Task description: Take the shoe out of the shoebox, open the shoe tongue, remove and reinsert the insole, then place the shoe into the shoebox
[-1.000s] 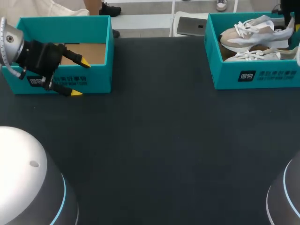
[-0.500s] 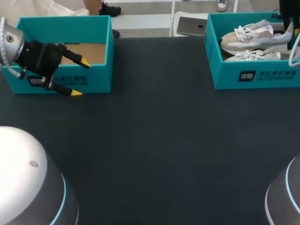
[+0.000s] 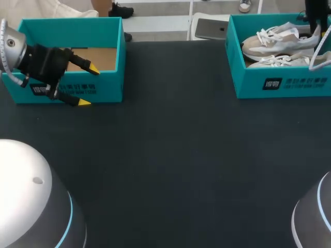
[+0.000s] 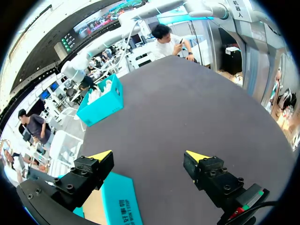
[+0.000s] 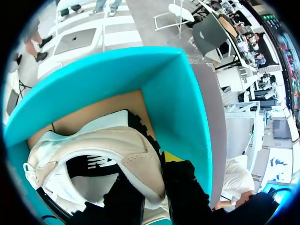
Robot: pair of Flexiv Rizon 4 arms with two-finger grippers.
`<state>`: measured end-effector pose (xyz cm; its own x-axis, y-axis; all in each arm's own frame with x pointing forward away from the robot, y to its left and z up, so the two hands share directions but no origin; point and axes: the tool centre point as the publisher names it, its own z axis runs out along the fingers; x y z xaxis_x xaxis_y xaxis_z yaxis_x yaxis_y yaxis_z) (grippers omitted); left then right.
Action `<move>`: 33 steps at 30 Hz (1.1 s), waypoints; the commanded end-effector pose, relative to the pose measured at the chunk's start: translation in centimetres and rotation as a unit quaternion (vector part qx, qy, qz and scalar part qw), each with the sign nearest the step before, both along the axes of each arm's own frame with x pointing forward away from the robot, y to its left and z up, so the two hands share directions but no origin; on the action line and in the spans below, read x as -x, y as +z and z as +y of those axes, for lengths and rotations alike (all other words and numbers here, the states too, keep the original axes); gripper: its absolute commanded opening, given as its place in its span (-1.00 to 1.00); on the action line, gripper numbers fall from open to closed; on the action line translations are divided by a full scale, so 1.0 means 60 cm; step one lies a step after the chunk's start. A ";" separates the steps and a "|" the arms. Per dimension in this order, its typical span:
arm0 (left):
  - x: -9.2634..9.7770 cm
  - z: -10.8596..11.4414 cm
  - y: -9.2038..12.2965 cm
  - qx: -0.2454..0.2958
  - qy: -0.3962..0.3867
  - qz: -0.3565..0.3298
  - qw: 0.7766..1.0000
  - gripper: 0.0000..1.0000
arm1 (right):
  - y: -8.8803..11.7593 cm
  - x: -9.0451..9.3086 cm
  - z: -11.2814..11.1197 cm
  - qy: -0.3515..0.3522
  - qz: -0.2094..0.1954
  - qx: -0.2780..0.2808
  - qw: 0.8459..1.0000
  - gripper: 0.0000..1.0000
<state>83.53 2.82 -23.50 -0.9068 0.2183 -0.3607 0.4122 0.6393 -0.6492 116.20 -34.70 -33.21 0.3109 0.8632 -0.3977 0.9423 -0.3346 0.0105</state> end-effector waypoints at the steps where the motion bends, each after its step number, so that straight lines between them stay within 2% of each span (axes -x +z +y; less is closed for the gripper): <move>1: 0.001 0.001 0.001 -0.001 0.000 0.000 1.000 1.00 | -0.014 -0.013 -0.003 -0.007 0.019 -0.004 1.000 -1.00; 18: 0.001 0.001 0.001 -0.001 0.000 0.000 1.000 1.00 | -0.048 -0.009 -0.006 -0.016 0.009 0.020 1.000 -1.00; 25: 0.001 0.001 0.001 -0.001 0.000 0.000 1.000 1.00 | -0.050 -0.013 -0.010 -0.024 -0.003 0.028 0.999 -1.00; 28: 0.001 0.001 0.001 -0.001 0.000 0.000 1.000 1.00 | -0.049 -0.013 -0.013 -0.029 -0.009 0.025 0.999 -0.76; 29: 0.001 0.001 0.001 -0.001 0.000 0.000 1.000 1.00 | -0.049 -0.013 -0.013 -0.029 -0.009 0.025 0.999 -0.56; 30: 0.001 0.001 0.001 -0.001 0.000 0.000 1.000 1.00 | -0.049 -0.012 -0.013 -0.029 -0.009 0.025 0.999 -0.59; 33: 0.001 0.001 0.001 -0.001 0.000 0.000 1.000 1.00 | -0.048 -0.012 -0.014 -0.029 -0.010 0.025 0.999 -0.51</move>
<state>83.53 2.82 -23.50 -0.9068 0.2184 -0.3607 0.4122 0.6392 -0.6492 116.22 -35.38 -35.99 0.3687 0.8240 -0.4302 0.9221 -0.3828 0.0571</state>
